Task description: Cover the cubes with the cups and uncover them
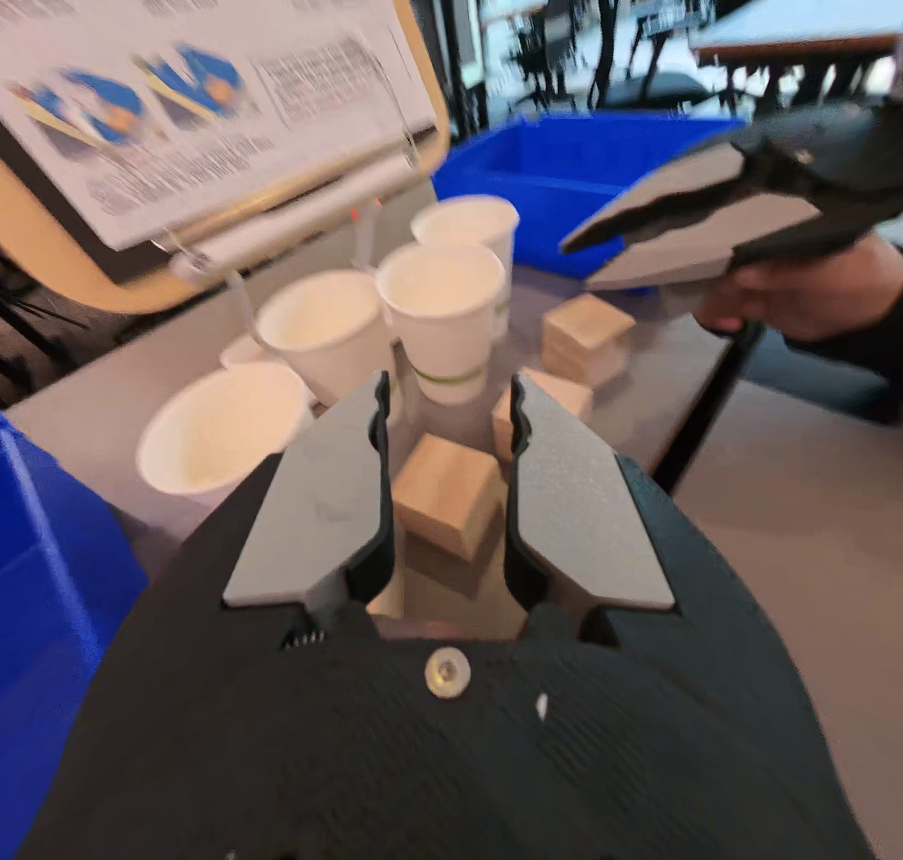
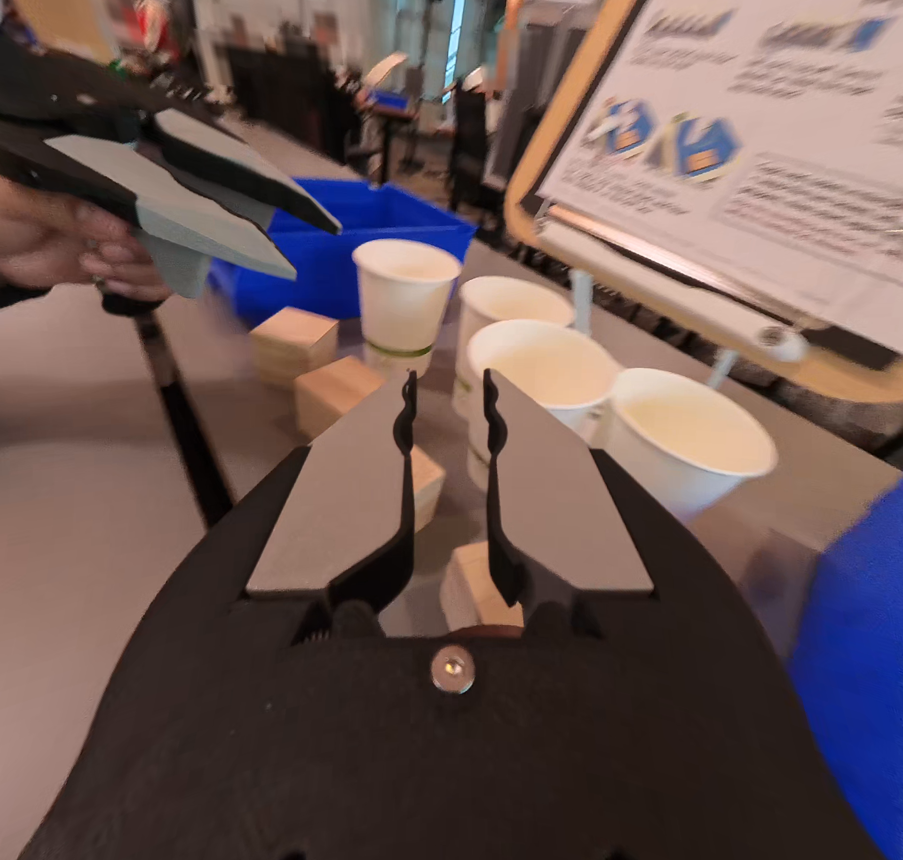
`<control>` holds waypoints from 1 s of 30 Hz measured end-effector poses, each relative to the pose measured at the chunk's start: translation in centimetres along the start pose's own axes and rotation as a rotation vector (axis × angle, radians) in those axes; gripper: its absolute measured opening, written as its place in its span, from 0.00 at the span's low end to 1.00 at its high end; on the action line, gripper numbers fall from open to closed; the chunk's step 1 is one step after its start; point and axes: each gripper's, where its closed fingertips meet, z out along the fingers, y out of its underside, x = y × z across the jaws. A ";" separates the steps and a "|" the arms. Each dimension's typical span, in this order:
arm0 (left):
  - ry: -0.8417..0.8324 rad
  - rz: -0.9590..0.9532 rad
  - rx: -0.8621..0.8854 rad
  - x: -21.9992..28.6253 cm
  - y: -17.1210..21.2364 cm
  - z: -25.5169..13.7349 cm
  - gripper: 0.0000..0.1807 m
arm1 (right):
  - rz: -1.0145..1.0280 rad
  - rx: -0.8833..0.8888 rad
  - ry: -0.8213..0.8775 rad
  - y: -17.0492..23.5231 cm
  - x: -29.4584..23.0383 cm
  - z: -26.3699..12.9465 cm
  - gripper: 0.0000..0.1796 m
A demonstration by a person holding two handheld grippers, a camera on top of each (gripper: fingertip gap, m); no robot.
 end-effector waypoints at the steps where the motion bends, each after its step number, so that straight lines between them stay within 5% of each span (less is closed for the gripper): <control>1: -0.031 -0.005 0.045 -1.2 -1.0 0.1 0.26 | 0.016 0.032 0.049 -0.4 1.1 -0.5 0.13; 8: -0.105 0.007 0.137 -4.8 -1.1 1.6 0.26 | 0.097 0.051 0.269 0.1 6.2 -2.2 0.14; 15: -0.051 0.082 -0.012 -2.3 2.5 2.4 0.29 | 0.041 -0.012 0.319 1.2 6.3 -1.7 0.14; 30: -0.046 0.011 0.019 -1.8 2.3 2.6 0.26 | -0.026 -0.048 0.386 2.2 7.0 -1.8 0.15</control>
